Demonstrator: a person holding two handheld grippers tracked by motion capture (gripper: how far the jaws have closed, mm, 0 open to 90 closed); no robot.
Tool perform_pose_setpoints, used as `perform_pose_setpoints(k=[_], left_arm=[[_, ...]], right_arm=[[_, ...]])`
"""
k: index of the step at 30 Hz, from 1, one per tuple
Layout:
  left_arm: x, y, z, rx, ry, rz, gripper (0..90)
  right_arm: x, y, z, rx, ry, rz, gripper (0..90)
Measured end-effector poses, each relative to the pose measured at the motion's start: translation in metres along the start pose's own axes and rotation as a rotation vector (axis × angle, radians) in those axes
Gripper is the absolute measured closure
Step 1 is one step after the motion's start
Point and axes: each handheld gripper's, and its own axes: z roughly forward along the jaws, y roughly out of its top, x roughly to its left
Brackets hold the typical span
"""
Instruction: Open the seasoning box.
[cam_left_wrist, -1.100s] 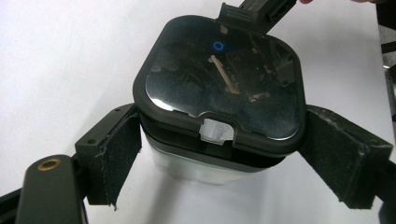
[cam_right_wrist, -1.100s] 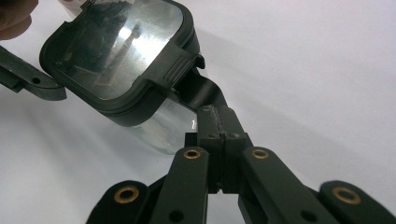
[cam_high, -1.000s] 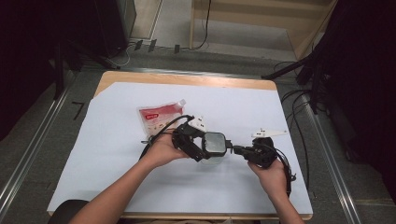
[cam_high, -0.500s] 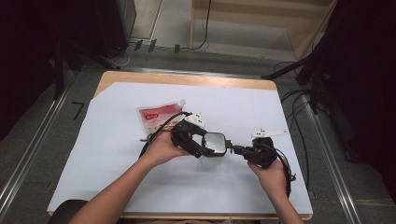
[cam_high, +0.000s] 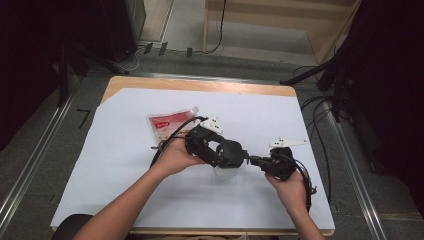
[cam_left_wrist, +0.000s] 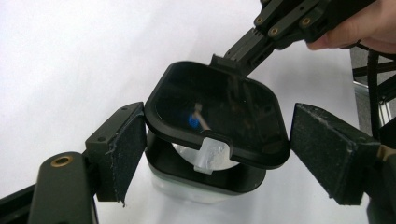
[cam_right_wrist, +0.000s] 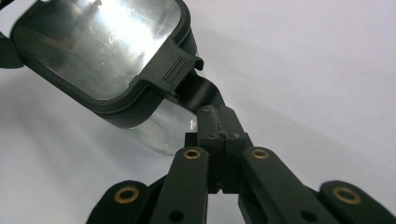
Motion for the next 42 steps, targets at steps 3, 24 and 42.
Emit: perform_pose_setpoints(k=[3, 24, 42], left_arm=[[-0.001, 0.004, 0.000, -0.006, 0.004, 0.005, 20.6], [-0.002, 0.034, 0.003, 0.018, 0.037, -0.007, 39.0], [-0.006, 0.062, 0.016, 0.041, 0.023, 0.004, 38.6]], right_arm=[[0.000, 0.000, 0.000, -0.001, -0.001, -0.001, 90.0], [-0.001, 0.000, 0.000, -0.002, -0.001, -0.001, 90.0], [-0.001, 0.000, 0.000, -0.004, 0.001, -0.001, 90.0]])
